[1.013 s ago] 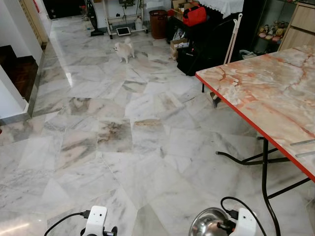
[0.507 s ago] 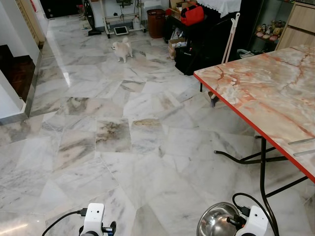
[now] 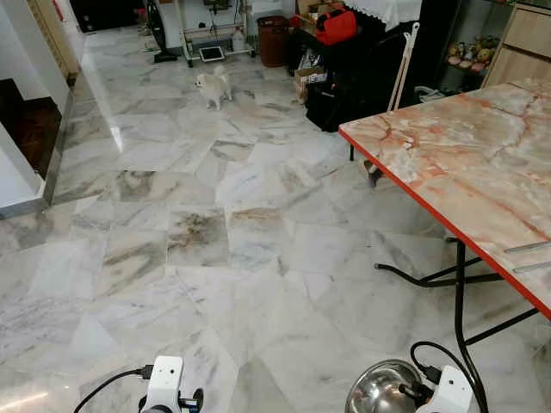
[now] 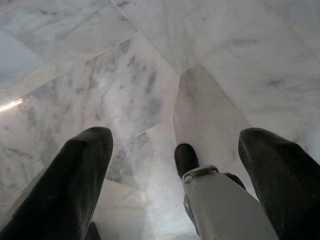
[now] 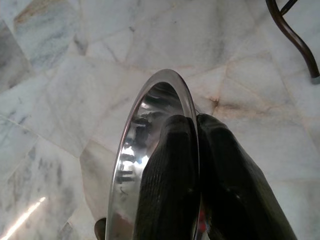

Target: Setting the table

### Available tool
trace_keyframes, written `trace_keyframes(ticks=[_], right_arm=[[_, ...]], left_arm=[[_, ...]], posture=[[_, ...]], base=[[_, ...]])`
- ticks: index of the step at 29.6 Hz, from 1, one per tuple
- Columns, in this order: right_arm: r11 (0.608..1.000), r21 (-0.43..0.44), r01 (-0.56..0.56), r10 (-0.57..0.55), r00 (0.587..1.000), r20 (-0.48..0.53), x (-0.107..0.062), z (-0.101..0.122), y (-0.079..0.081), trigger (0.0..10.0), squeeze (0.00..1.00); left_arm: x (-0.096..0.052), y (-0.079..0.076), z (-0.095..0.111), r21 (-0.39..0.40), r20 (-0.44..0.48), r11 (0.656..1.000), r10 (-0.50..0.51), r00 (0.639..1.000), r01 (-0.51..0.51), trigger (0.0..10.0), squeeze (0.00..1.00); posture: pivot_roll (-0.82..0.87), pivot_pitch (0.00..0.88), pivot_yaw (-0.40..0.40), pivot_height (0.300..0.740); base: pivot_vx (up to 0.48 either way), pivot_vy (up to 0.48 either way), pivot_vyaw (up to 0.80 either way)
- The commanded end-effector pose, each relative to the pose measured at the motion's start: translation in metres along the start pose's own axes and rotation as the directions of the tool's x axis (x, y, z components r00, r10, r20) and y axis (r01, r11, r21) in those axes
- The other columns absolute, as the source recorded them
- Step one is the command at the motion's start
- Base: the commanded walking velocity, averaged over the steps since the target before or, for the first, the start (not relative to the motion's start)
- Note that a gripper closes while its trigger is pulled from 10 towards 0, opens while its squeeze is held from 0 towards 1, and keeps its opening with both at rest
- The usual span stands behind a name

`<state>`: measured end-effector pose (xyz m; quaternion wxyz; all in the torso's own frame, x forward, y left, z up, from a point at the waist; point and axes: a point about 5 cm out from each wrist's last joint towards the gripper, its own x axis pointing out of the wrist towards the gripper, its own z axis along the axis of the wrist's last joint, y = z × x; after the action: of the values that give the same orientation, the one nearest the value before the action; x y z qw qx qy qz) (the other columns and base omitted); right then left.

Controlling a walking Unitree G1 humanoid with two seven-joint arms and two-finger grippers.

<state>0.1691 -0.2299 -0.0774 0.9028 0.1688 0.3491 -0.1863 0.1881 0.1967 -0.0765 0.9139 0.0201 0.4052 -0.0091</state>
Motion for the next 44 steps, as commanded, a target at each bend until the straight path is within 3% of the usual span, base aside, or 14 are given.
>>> trace_keyframes(ticks=[1, 20, 29, 36, 44], right_arm=[[1.0, 0.012, 0.01, -0.009, 1.0, -0.017, -0.001, -0.004, -0.002, 10.0, 0.0], [1.0, -0.004, 0.004, -0.004, 1.0, -0.018, 0.0, -0.002, -0.001, 10.0, 0.0], [0.999, -0.036, -0.005, 0.005, 1.0, -0.006, 0.003, 0.011, -0.005, 10.0, 0.0], [0.999, -0.048, -0.019, 0.02, 1.0, 0.015, 0.007, 0.021, -0.002, 10.0, 0.0], [0.999, -0.042, -0.018, 0.018, 1.0, 0.005, 0.005, 0.014, -0.001, 10.0, 0.0]], left_arm=[[0.0, 0.001, 0.0, 0.006, 0.001, 1.0, 0.002, 1.0, -0.002, 10.0, 0.0], [-0.001, 0.003, -0.001, -0.02, 0.005, 1.0, 0.019, 1.0, -0.019, 10.0, 0.0], [0.002, -0.004, 0.003, -0.07, 0.012, 0.997, 0.029, 1.0, -0.028, 10.0, 0.0], [0.003, -0.01, 0.004, -0.064, 0.01, 0.998, 0.017, 1.0, -0.016, 10.0, 0.0], [0.003, -0.009, 0.005, -0.027, 0.008, 1.0, 0.007, 1.0, -0.007, 10.0, 0.0]], posture=[[-0.07, 0.0, 0.027, 0.74], [-0.06, 0.0, 0.017, 0.74], [-0.05, 0.0, -0.044, 0.74], [-0.06, 0.0, -0.049, 0.74], [-0.07, 0.0, -0.03, 0.74]], base=[[0.0, 0.0, -0.8], [0.0, 0.0, -0.79], [0.0, 0.0, -0.67], [0.0, 0.0, -0.7], [0.0, 0.0, -0.7]])
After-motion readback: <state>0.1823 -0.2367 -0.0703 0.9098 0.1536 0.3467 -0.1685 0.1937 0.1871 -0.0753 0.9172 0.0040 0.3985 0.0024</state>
